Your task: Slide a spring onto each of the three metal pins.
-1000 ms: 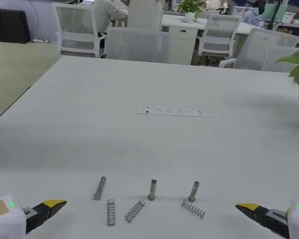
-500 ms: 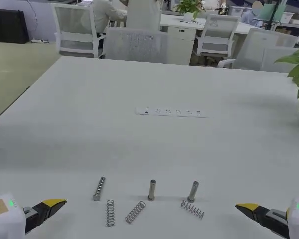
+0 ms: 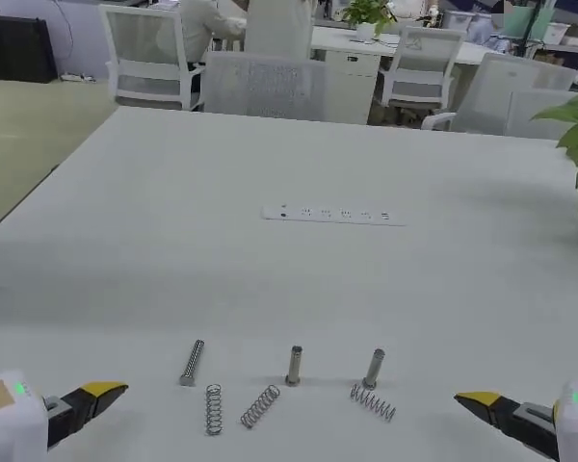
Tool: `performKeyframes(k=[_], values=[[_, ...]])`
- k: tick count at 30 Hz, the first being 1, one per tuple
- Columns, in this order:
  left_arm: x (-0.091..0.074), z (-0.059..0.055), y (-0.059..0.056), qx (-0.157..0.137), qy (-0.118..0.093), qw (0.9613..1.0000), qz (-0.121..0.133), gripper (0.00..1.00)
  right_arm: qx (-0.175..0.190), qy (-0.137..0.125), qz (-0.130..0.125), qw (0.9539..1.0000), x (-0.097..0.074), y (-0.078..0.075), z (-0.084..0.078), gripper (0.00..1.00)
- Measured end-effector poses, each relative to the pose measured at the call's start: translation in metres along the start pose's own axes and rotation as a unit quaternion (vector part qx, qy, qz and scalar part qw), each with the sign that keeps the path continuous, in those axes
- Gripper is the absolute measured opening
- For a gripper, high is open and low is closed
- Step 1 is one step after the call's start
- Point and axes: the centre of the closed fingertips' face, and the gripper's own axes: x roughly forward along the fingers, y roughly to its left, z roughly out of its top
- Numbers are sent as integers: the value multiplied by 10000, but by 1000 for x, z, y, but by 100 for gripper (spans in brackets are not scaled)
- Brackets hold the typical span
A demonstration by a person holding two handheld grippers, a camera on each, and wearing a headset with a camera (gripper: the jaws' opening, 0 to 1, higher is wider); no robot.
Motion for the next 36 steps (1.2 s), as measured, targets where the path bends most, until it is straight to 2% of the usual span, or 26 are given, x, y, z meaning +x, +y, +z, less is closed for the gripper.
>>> performKeyframes(k=[36], values=[[1, -1, 2, -42, 48, 10000, 4, 75, 2, 86, 28, 10000, 0, 2, -3, 81]])
